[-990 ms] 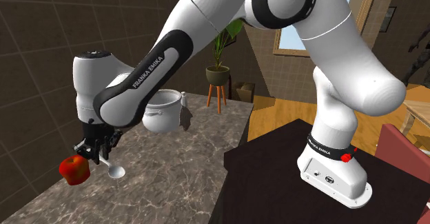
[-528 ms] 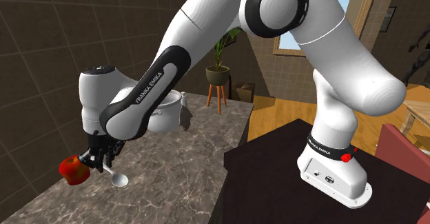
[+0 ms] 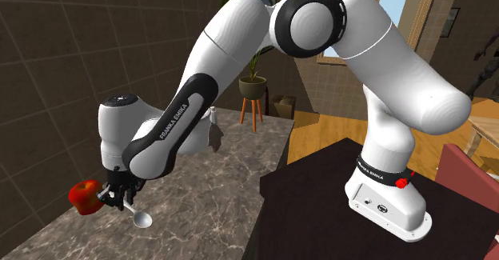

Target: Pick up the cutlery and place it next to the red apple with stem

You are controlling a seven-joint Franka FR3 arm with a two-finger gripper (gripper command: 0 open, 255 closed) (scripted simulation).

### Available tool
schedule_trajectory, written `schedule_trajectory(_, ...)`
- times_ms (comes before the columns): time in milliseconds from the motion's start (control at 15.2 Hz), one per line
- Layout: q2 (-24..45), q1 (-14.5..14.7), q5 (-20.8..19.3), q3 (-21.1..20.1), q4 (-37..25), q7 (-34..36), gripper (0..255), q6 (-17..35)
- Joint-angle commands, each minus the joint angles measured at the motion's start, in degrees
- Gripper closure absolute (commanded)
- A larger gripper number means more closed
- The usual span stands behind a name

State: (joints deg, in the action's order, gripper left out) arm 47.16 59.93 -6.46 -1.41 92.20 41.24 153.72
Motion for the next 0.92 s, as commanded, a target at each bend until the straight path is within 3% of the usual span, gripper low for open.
schedule_trajectory(0,1.2,0.0,-0.1,0.1,-0.5,0.1,255,0.8)
schedule_trajectory(858,7.3,0.3,-0.3,0.5,-3.4,0.4,255,4.0)
